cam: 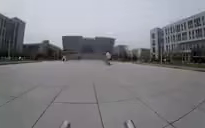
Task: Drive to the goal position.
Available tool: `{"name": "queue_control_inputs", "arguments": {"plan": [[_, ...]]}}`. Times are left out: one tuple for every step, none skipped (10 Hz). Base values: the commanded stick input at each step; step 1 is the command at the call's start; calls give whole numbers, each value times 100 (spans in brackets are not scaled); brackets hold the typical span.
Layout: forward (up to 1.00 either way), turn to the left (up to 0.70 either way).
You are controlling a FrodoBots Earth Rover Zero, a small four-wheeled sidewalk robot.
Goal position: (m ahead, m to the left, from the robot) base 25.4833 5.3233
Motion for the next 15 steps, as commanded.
{"name": "queue_control_inputs", "arguments": {"plan": [[100, 4], [100, 1], [100, 0], [100, -8], [100, -28], [100, -40], [100, -16], [100, 0], [100, 0], [100, 0], [100, 0], [100, 0], [100, 0], [100, 0], [100, 0]]}}
